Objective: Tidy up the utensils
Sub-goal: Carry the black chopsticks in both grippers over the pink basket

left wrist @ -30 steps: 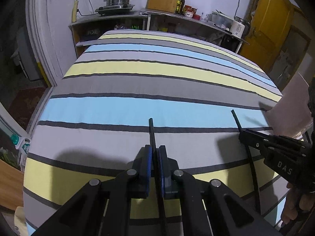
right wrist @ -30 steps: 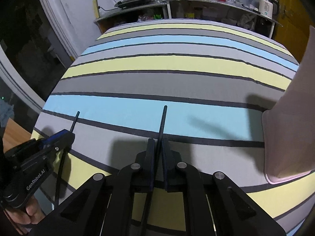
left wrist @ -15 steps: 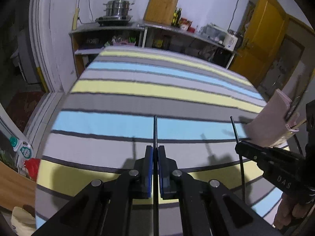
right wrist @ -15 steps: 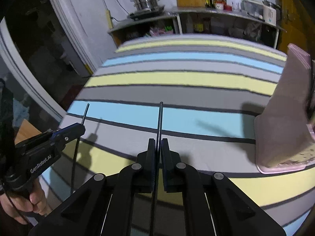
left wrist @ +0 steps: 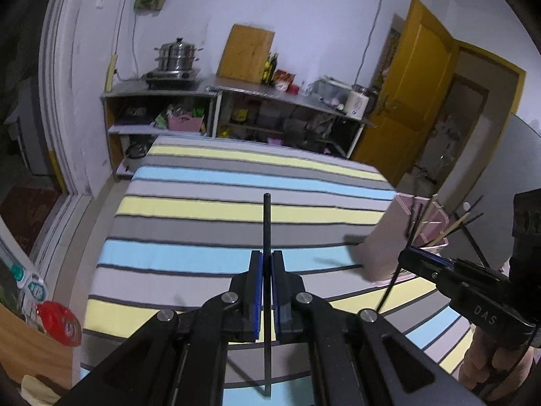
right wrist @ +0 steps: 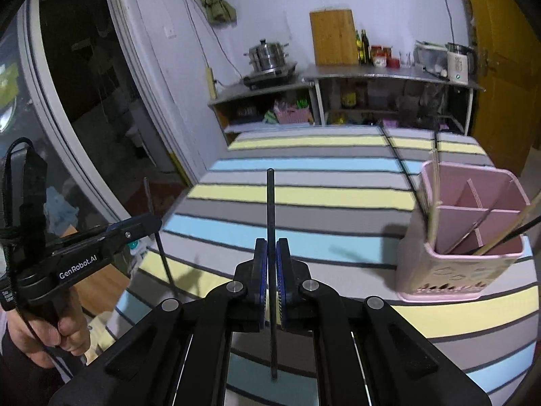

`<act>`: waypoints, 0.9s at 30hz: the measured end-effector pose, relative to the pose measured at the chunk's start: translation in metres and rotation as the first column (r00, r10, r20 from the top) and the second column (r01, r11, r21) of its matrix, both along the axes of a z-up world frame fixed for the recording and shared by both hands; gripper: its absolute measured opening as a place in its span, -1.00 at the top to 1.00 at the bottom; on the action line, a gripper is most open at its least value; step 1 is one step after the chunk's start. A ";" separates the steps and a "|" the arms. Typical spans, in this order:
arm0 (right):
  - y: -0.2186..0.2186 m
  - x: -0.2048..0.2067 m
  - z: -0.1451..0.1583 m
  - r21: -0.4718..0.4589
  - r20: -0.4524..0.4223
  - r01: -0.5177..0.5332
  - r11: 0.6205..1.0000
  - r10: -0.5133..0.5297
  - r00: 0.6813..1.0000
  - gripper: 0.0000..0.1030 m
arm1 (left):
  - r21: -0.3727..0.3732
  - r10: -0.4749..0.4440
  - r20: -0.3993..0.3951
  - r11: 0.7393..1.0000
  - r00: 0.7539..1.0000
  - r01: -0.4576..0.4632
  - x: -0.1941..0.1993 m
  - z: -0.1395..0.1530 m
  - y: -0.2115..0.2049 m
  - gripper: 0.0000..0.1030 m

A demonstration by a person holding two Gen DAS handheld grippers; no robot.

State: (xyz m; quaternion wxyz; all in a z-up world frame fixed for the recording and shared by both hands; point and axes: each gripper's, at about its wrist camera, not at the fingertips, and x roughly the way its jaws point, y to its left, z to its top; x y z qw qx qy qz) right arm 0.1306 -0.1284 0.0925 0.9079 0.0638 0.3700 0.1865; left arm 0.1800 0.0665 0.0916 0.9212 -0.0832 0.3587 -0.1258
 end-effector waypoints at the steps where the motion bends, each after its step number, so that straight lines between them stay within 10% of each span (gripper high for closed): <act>1: -0.002 -0.002 0.004 0.002 0.009 0.003 1.000 -0.003 1.000 0.90 | -0.001 -0.007 0.010 1.000 1.000 0.007 -0.002 0.005 -0.003 0.92; 27: -0.090 -0.046 0.044 0.046 0.083 0.155 0.987 -0.159 0.984 0.90 | -0.038 -0.205 0.030 0.978 0.978 0.206 -0.011 0.042 -0.094 0.92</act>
